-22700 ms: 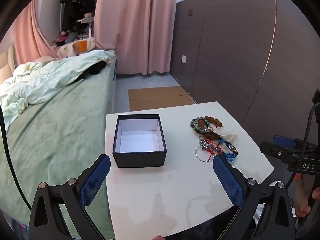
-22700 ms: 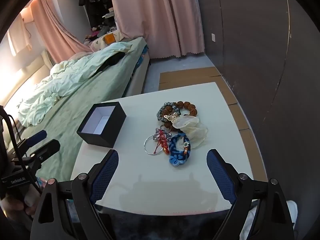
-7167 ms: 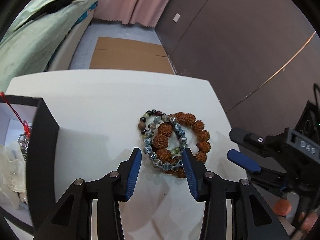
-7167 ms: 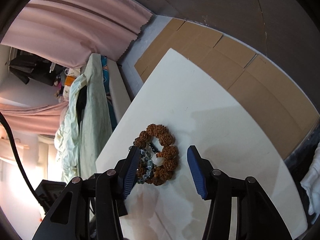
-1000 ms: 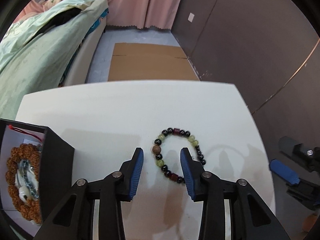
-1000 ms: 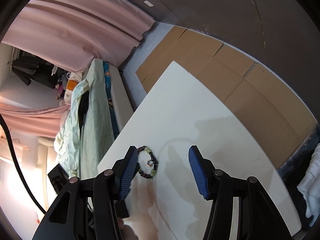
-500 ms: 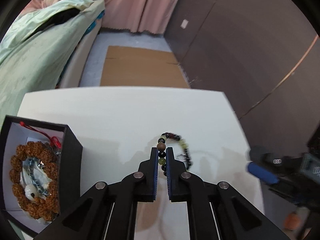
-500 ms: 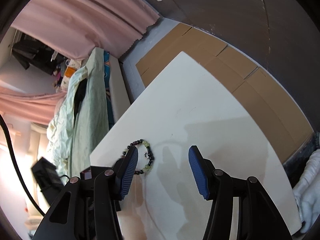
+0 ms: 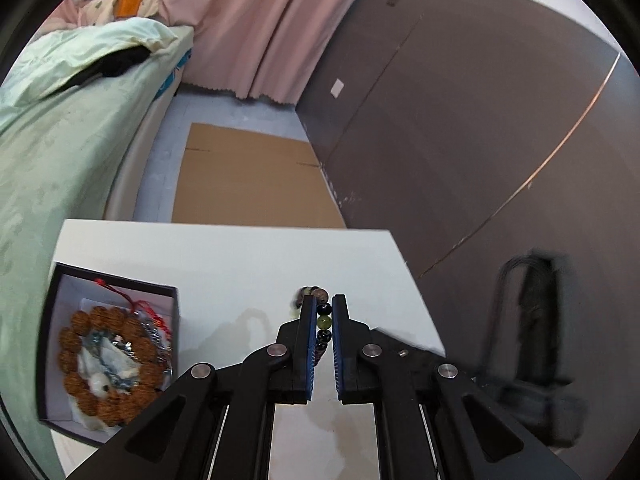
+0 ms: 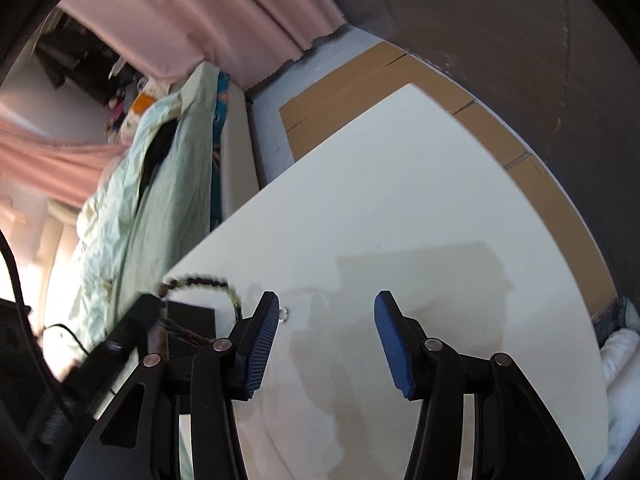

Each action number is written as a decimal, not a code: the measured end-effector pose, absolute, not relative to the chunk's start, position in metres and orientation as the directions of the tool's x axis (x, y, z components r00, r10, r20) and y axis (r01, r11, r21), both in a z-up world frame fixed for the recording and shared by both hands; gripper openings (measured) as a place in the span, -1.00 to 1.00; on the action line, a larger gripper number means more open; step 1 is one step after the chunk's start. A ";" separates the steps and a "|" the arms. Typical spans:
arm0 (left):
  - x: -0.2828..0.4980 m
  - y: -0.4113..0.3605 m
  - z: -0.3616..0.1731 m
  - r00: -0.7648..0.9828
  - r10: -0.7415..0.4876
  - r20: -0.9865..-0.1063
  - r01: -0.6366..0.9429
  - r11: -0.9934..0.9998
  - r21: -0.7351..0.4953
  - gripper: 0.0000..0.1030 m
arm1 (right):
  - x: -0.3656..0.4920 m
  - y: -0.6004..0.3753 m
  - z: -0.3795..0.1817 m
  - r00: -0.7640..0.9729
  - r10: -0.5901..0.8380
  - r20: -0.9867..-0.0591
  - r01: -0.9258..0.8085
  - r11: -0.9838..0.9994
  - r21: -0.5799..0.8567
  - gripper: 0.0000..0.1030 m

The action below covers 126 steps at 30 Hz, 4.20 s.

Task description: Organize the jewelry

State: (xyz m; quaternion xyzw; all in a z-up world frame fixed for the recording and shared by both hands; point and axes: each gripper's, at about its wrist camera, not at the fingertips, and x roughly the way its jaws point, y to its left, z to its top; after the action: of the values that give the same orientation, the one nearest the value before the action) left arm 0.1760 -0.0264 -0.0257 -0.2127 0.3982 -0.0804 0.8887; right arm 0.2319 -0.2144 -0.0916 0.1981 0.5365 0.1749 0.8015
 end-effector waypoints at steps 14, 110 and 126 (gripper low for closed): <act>0.155 0.032 -0.008 0.736 -0.220 -0.641 -0.135 0.880 -0.456 -0.86 | 0.227 -0.144 -0.101 0.347 0.408 -0.845 -0.300 0.901 0.312 -0.20; 0.028 0.032 0.003 0.740 -0.002 -0.673 -0.114 0.985 -0.128 0.92 | 0.105 -0.206 -0.005 0.487 0.546 -0.682 -0.467 0.822 0.325 0.62; 0.015 0.022 0.007 0.777 0.039 -0.628 -0.112 0.991 -0.076 0.94 | 0.095 -0.231 -0.002 0.524 0.526 -0.670 -0.451 0.838 0.305 0.77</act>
State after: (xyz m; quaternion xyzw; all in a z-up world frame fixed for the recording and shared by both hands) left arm 0.0147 0.0218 0.0070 -0.0546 0.3316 0.0400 0.9410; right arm 0.0950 -0.2308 -0.0018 0.0468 0.3991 0.2804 0.8717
